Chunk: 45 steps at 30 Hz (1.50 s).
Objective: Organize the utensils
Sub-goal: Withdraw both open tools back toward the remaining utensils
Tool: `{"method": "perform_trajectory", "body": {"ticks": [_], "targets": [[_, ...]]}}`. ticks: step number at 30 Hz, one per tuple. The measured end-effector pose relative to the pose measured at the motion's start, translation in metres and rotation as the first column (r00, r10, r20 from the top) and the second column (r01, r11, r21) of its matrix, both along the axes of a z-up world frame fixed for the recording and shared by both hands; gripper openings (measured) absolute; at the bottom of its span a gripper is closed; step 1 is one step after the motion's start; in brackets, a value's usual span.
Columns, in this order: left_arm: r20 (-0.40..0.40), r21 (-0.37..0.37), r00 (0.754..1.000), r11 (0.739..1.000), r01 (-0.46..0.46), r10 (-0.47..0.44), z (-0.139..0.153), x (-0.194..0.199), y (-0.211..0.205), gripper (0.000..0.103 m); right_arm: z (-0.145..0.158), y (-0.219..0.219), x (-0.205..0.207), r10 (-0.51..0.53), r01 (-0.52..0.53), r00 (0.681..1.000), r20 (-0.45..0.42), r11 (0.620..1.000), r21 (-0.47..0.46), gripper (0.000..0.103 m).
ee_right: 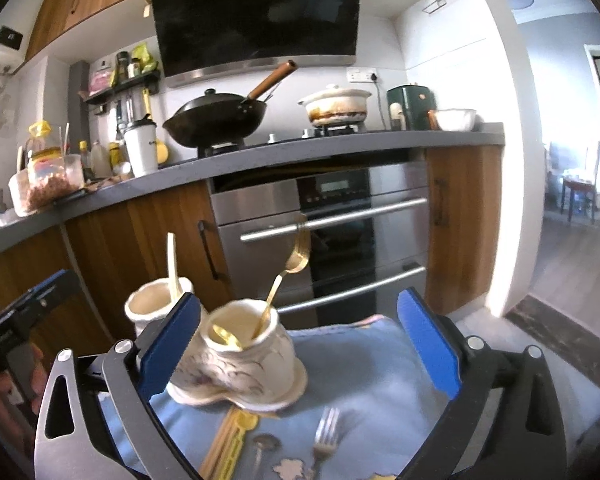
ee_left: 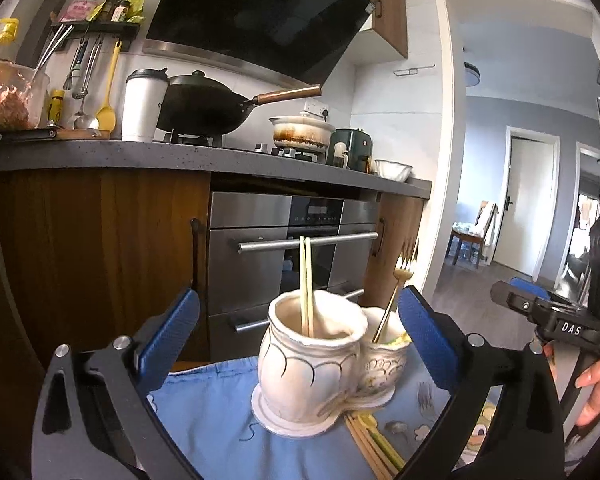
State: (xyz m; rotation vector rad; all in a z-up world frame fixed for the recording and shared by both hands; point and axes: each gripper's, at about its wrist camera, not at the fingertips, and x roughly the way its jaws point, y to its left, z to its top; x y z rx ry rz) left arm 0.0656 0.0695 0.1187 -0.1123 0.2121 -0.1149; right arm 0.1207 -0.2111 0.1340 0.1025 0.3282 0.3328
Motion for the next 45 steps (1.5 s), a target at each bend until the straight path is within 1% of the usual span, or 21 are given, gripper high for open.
{"method": "perform_trajectory", "body": {"ticks": [7,10,12,16,21,26,34,37,42,45], "targets": [[-0.060,0.014,0.998,1.000,0.018,-0.017,-0.012,-0.006,-0.001,0.098,-0.009,-0.019,-0.014,-0.036,0.036,0.999,-0.010,0.999,-0.015,0.098],[-0.081,0.035,0.996,0.999,0.023,-0.020,-0.018,-0.009,-0.005,0.098,-0.015,-0.026,-0.018,-0.044,0.044,0.999,-0.021,0.999,-0.023,0.098],[-0.090,0.062,0.996,0.998,0.011,-0.005,-0.021,-0.011,-0.008,0.098,-0.020,-0.028,-0.019,-0.052,0.050,0.998,-0.032,0.998,-0.032,0.098],[-0.109,0.073,0.994,0.997,0.028,-0.020,-0.025,-0.012,-0.010,0.098,-0.031,-0.033,-0.020,-0.069,0.066,0.996,-0.061,0.997,-0.050,0.098],[-0.134,0.094,0.990,0.994,0.050,-0.037,-0.030,-0.014,-0.015,0.098,-0.043,-0.039,-0.021,-0.069,0.063,0.993,-0.091,0.995,-0.072,0.098],[-0.173,0.121,0.984,0.990,0.071,-0.050,-0.041,-0.015,-0.021,0.098,-0.053,-0.042,-0.023,-0.061,0.050,0.991,-0.119,0.995,-0.091,0.098],[-0.256,0.104,0.963,0.988,0.111,-0.082,-0.062,-0.010,-0.029,0.098,-0.067,-0.040,-0.024,-0.041,0.023,0.986,-0.163,0.994,-0.108,0.098],[-0.290,0.113,0.952,0.985,0.133,-0.095,-0.070,-0.008,-0.035,0.098,-0.072,-0.038,-0.024,-0.030,0.010,0.984,-0.178,0.993,-0.115,0.098],[-0.349,0.151,0.930,0.973,0.175,-0.114,-0.084,-0.005,-0.050,0.098,-0.082,-0.030,-0.021,-0.023,-0.012,0.975,-0.223,0.988,-0.152,0.098],[-0.380,0.140,0.917,0.973,0.184,-0.119,-0.092,-0.001,-0.054,0.098,-0.089,-0.030,-0.019,-0.024,-0.016,0.968,-0.249,0.988,-0.156,0.098]]}}
